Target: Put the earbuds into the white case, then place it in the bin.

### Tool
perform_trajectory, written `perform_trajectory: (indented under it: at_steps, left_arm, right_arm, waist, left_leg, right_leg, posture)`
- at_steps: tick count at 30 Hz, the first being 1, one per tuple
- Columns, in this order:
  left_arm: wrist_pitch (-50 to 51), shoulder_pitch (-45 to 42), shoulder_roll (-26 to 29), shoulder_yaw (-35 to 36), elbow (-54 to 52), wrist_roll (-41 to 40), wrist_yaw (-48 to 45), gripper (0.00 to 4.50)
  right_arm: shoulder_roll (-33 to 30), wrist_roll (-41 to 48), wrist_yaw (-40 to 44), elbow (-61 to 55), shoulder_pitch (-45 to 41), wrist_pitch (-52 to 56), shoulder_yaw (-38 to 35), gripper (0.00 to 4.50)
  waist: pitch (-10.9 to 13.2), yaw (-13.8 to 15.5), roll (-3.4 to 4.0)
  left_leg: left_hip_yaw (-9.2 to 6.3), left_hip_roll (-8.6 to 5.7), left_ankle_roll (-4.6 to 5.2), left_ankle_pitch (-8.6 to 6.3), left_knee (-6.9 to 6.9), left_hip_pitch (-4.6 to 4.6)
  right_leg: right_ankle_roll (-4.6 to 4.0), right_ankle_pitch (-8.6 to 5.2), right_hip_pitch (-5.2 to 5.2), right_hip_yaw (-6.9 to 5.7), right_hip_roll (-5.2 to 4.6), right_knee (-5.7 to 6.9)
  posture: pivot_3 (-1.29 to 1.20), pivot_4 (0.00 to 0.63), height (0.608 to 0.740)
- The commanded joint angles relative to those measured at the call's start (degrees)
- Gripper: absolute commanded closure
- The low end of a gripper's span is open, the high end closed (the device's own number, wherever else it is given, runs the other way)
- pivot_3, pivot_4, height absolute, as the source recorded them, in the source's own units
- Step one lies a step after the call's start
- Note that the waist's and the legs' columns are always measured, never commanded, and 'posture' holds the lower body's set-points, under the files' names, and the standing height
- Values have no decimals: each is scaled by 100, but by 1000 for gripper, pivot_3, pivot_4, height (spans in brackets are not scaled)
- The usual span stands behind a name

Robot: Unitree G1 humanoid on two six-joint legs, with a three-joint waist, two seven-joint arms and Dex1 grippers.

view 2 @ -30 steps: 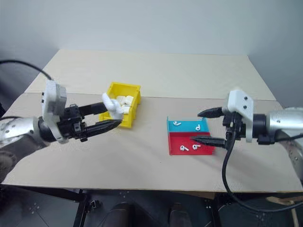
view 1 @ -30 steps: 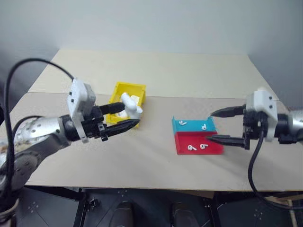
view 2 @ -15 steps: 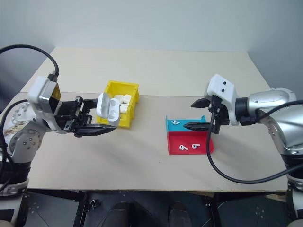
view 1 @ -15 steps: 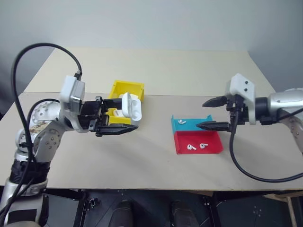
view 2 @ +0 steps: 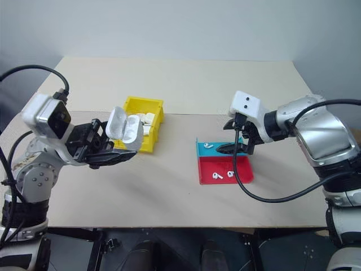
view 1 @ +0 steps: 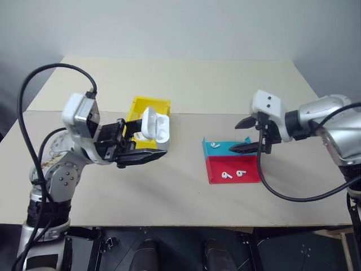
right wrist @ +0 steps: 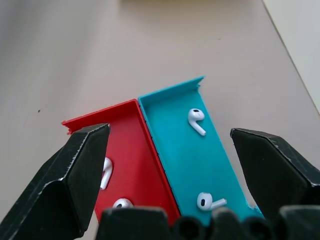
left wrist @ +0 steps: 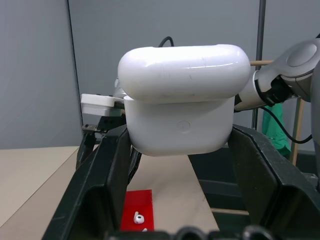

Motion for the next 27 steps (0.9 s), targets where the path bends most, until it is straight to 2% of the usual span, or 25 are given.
perform_trajectory:
  at_steps: [1,5,15,27]
  left_arm:
    - [22,17,-12,99,-284,-83,37,1797]
    - [122,86,50,167,-427,-151,79,1797]
    - [128,202,8,121,-542,-53,80,1797]
    - [151,277,-28,67,-609,-57,67,1797]
  right_arm:
    - [-273,-79,420,-464,2,-50,36,534]
    - [-231,-293,350,-768,258,222,303,1698]
    - [4,-994,-246,-1198,470,1239,1099,1698]
    - [345,-1026,-669,-1384,507,1805,1276,1698]
  waist:
    - [0,10,0]
    - [0,12,0]
    - [-1,-26,1]
    - [-1,-36,1]
  left_leg:
    - [-2,0,0,0,0,0]
    - [-2,0,0,0,0,1]
    - [-2,0,-1,1,4,7]
    - [-3,0,-2,1,5,7]
  right_leg:
    - [0,0,0,-1,0,0]
    - [0,0,1,-2,0,0]
    - [-2,-2,-4,2,1,25]
    - [-2,-2,-3,1,2,28]
  posture:
    - [0,150,740]
    - [0,150,740]
    - [0,150,740]
    - [0,150,740]
